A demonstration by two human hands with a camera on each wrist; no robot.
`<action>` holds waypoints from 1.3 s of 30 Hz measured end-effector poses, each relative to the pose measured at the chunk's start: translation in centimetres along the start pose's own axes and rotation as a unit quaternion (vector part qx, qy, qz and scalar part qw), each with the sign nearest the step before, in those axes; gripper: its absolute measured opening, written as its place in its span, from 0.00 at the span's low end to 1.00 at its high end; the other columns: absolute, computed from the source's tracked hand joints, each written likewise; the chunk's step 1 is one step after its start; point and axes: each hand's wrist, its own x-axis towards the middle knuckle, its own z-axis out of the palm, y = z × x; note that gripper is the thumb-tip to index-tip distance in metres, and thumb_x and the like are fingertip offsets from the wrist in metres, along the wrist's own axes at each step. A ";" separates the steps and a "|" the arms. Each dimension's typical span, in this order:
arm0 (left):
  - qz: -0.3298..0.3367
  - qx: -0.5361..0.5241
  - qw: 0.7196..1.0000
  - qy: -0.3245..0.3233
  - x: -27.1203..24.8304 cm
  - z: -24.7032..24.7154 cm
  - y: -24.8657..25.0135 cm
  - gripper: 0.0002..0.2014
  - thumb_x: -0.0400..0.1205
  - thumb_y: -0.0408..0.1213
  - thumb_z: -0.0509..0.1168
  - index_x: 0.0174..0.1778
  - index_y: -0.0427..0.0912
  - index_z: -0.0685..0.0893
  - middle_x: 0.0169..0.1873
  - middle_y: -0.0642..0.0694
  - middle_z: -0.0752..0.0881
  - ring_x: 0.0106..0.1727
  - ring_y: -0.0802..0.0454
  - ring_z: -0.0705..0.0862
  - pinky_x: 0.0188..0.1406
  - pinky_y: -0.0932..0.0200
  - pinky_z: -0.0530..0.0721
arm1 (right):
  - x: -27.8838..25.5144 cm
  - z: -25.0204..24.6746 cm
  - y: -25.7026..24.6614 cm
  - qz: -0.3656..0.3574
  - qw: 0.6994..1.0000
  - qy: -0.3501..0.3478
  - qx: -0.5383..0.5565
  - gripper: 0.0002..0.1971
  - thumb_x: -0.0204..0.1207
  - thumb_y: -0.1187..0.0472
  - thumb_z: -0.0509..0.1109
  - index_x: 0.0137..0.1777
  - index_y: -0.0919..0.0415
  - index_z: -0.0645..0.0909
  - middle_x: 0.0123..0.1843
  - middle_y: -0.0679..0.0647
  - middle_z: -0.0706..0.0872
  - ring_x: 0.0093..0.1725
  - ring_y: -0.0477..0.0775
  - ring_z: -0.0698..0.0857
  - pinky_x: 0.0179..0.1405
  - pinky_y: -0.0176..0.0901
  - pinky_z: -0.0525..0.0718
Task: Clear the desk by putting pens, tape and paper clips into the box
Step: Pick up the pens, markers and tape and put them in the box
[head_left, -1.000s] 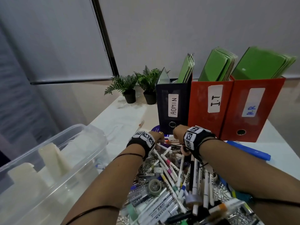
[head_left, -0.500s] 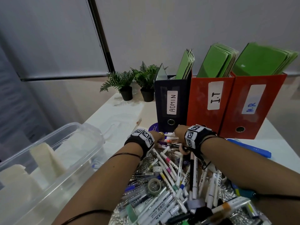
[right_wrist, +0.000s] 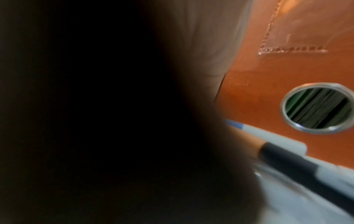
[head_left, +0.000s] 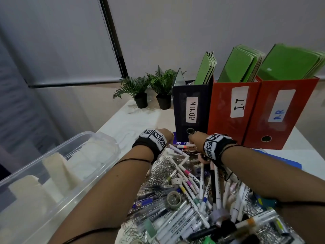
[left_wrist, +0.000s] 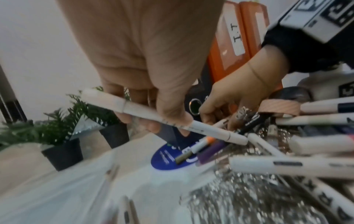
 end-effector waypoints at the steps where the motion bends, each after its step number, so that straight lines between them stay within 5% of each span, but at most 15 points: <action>1: -0.021 -0.020 0.999 0.016 -0.5 -0.5 -0.2 0.15 0.83 0.32 0.61 0.66 0.36 0.81 0.58 0.40 0.82 0.53 0.44 0.82 0.52 0.62 0.80 | -0.2 -0.3 -0.1 0.000 1.000 -0.005 0.000 0.18 0.78 0.69 0.65 0.67 0.67 0.72 0.65 0.64 0.79 0.56 0.60 0.81 0.54 0.47 0.79; 4: -0.085 -0.032 0.993 0.075 -1.9 -1.1 -0.4 0.13 0.81 0.33 0.62 0.62 0.46 0.81 0.61 0.43 0.78 0.61 0.41 0.80 0.62 0.47 0.73 | -0.4 -0.6 -0.3 -0.007 1.000 -0.012 -0.018 0.11 0.78 0.69 0.65 0.60 0.66 0.75 0.62 0.63 0.82 0.57 0.61 0.82 0.55 0.47 0.79; 6: -0.121 -0.041 0.986 0.107 -2.8 -1.3 -0.8 0.14 0.82 0.34 0.60 0.63 0.49 0.78 0.61 0.44 0.77 0.65 0.42 0.77 0.67 0.43 0.66 | -0.4 -0.8 -0.7 -0.007 0.998 -0.042 -0.050 0.03 0.78 0.66 0.66 0.48 0.65 0.79 0.46 0.59 0.85 0.49 0.60 0.84 0.49 0.45 0.79; 8: -0.139 -0.044 0.982 0.124 -3.5 -1.6 -1.4 0.15 0.84 0.33 0.56 0.65 0.48 0.77 0.63 0.44 0.77 0.68 0.42 0.74 0.70 0.40 0.62 | -0.2 -0.8 -0.8 0.007 0.997 -0.047 -0.058 0.06 0.78 0.63 0.67 0.42 0.64 0.78 0.32 0.53 0.75 0.39 0.56 0.79 0.44 0.41 0.75; 11: -0.157 -0.079 0.974 0.146 -5.6 -1.8 -2.3 0.15 0.82 0.30 0.57 0.63 0.47 0.77 0.62 0.44 0.80 0.67 0.43 0.75 0.72 0.40 0.62 | -0.8 -0.8 -0.7 0.014 1.000 -0.017 -0.016 0.12 0.79 0.63 0.65 0.59 0.66 0.81 0.46 0.57 0.85 0.46 0.57 0.82 0.48 0.44 0.80; 13: -0.168 -0.104 0.969 0.148 -7.2 -1.9 -2.8 0.16 0.80 0.26 0.57 0.62 0.45 0.77 0.60 0.45 0.81 0.64 0.43 0.77 0.73 0.40 0.61 | -1.3 -1.1 -0.9 0.021 0.999 0.004 0.026 0.12 0.80 0.64 0.63 0.60 0.66 0.81 0.57 0.59 0.85 0.55 0.59 0.85 0.51 0.44 0.80; 17: -0.188 -0.138 0.961 0.146 -11.0 -3.3 -4.5 0.16 0.83 0.25 0.54 0.65 0.40 0.76 0.64 0.42 0.80 0.67 0.42 0.77 0.72 0.46 0.66 | -1.8 -3.7 -1.8 0.019 0.994 0.043 0.094 0.10 0.82 0.63 0.58 0.49 0.64 0.82 0.44 0.59 0.77 0.43 0.55 0.78 0.47 0.41 0.73; 20: -0.199 -0.165 0.948 0.186 -14.4 -3.6 -6.6 0.14 0.82 0.26 0.60 0.62 0.41 0.79 0.61 0.43 0.83 0.63 0.44 0.80 0.56 0.57 0.76 | -2.4 -5.4 -2.5 -0.007 0.982 0.108 0.157 0.12 0.83 0.63 0.58 0.55 0.65 0.82 0.49 0.62 0.80 0.49 0.58 0.79 0.47 0.43 0.73; 23: -0.233 -0.161 0.937 0.203 -17.7 -2.3 -8.7 0.11 0.79 0.27 0.65 0.50 0.49 0.82 0.52 0.48 0.87 0.59 0.47 0.83 0.57 0.57 0.77 | -3.2 -6.7 -3.6 -0.036 0.955 0.170 0.241 0.14 0.83 0.60 0.60 0.58 0.67 0.82 0.56 0.64 0.85 0.56 0.62 0.83 0.52 0.45 0.76; 25: -0.263 -0.136 0.935 0.196 -19.6 -1.1 -9.8 0.12 0.77 0.29 0.66 0.42 0.54 0.81 0.48 0.52 0.88 0.57 0.49 0.83 0.58 0.57 0.75 | -4.2 -8.2 -5.0 -0.063 0.925 0.206 0.314 0.12 0.82 0.60 0.63 0.56 0.67 0.84 0.54 0.62 0.86 0.52 0.57 0.83 0.51 0.43 0.77; 30: -0.306 -0.137 0.934 0.123 -22.7 2.2 -11.5 0.12 0.76 0.29 0.66 0.47 0.52 0.86 0.53 0.50 0.88 0.57 0.49 0.85 0.54 0.60 0.79 | -7.9 -13.3 -9.1 -0.161 0.870 0.230 0.406 0.12 0.82 0.58 0.64 0.40 0.63 0.81 0.38 0.55 0.83 0.39 0.52 0.82 0.41 0.38 0.81; 34: -0.285 -0.143 0.941 0.113 -22.3 3.7 -12.1 0.14 0.77 0.26 0.65 0.53 0.48 0.85 0.55 0.49 0.87 0.59 0.48 0.85 0.45 0.66 0.73 | -10.4 -16.4 -12.9 -0.229 0.821 0.209 0.479 0.07 0.84 0.61 0.61 0.49 0.63 0.77 0.36 0.54 0.82 0.23 0.37 0.81 0.14 0.23 0.72; 39: -0.265 -0.103 0.952 0.117 -20.9 4.1 -12.9 0.14 0.77 0.29 0.66 0.54 0.51 0.84 0.57 0.49 0.86 0.61 0.47 0.83 0.51 0.61 0.73 | -10.8 -18.1 -16.3 -0.250 0.815 0.239 0.465 0.07 0.85 0.58 0.58 0.49 0.61 0.75 0.39 0.56 0.85 0.22 0.37 0.81 0.17 0.24 0.74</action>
